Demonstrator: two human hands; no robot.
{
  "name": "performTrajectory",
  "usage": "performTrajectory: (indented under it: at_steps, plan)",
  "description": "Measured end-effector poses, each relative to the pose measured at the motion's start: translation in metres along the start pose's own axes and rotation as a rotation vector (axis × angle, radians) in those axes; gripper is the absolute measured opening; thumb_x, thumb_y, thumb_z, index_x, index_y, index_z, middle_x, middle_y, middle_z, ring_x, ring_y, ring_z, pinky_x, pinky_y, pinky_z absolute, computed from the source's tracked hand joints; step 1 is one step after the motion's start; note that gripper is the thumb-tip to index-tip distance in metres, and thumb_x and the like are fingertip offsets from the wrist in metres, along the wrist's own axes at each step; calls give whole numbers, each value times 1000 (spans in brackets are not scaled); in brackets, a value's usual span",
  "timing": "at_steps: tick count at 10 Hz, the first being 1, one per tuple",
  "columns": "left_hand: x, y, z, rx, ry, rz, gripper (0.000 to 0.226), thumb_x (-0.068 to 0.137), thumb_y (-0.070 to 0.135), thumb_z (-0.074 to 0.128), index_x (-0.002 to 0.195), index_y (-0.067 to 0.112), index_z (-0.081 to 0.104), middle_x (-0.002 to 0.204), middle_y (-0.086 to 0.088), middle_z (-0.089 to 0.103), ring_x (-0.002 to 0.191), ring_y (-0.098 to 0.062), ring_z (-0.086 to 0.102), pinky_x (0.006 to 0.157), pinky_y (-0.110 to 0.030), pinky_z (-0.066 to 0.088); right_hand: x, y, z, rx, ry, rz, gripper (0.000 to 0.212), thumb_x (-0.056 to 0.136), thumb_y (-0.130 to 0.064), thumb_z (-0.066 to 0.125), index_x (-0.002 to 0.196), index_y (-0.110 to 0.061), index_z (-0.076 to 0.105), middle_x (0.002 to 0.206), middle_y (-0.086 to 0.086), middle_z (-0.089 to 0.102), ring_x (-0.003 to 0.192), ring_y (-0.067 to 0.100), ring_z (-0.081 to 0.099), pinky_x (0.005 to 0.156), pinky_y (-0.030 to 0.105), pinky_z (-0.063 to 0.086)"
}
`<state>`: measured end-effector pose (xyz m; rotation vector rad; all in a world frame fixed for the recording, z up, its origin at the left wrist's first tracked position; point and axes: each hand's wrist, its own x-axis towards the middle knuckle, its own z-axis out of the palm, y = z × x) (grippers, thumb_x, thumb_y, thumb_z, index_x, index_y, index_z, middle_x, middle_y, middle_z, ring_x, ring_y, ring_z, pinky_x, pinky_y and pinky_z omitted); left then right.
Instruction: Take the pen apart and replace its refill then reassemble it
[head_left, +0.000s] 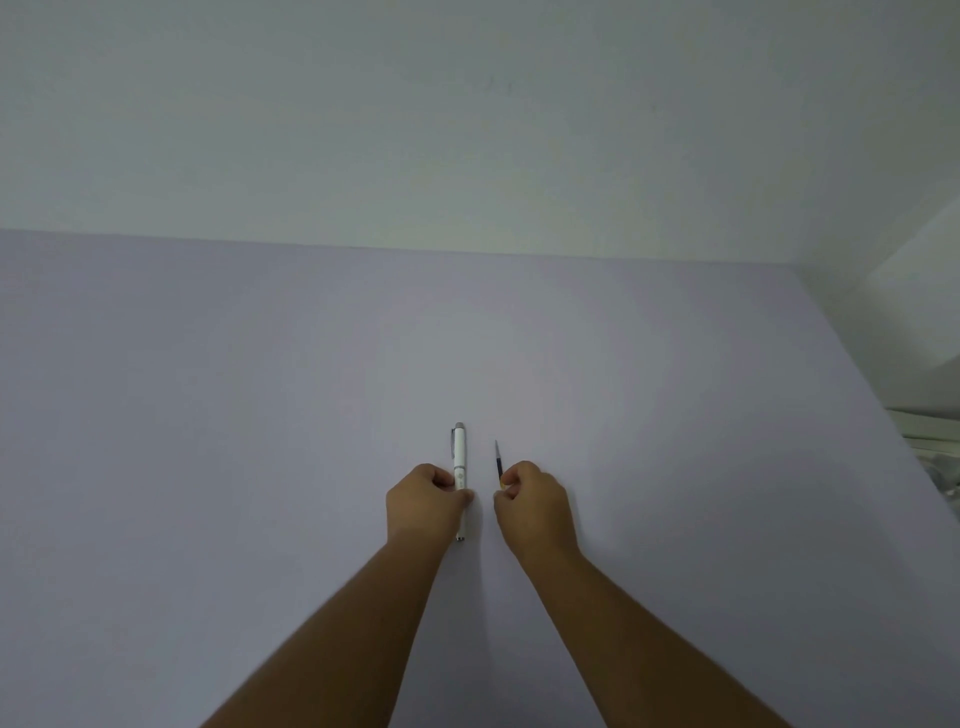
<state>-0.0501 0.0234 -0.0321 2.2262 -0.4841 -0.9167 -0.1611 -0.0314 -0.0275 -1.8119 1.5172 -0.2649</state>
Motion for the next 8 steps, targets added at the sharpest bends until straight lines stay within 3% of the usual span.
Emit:
performTrajectory:
  at_steps: [3, 5, 6, 7, 8]
  plan:
    - [-1, 0, -2, 1, 1, 3, 20, 76, 25, 75, 87, 17, 61, 77, 2, 62, 68, -13, 57, 53, -19, 43, -1, 0, 0, 27, 12, 3, 16, 84, -13, 56, 99, -12, 60, 97, 9, 64, 83, 20, 57, 69, 25, 44]
    - [-1, -3, -2, -11, 7, -1, 20, 76, 26, 75, 85, 17, 60, 74, 5, 59, 65, -11, 56, 53, -20, 42, -1, 1, 1, 40, 18, -11, 18, 85, -20, 60, 102, -12, 59, 99, 9, 64, 88, 22, 60, 76, 30, 48]
    - [-2, -1, -3, -2, 11, 0, 23, 78, 32, 73, 89, 17, 59, 77, 3, 60, 65, -9, 55, 56, -21, 43, -2, 1, -1, 41, 30, -2, 19, 87, -27, 59, 99, -13, 59, 99, 8, 65, 85, 20, 59, 71, 26, 46]
    - [-1, 0, -6, 22, 39, 43, 33, 87, 41, 58, 105, 13, 59, 91, 0, 63, 81, -17, 59, 72, -29, 47, -1, -1, -3, 30, 71, -19, 26, 89, -34, 55, 104, -13, 58, 103, 7, 64, 88, 20, 59, 71, 25, 46]
    - [-4, 6, -14, 130, 109, 88, 43, 93, 44, 42, 124, 17, 52, 122, -10, 60, 112, -28, 53, 95, -41, 43, 1, -10, -11, 26, 145, -50, 37, 90, -39, 53, 114, -11, 58, 111, 8, 63, 101, 21, 59, 82, 30, 50]
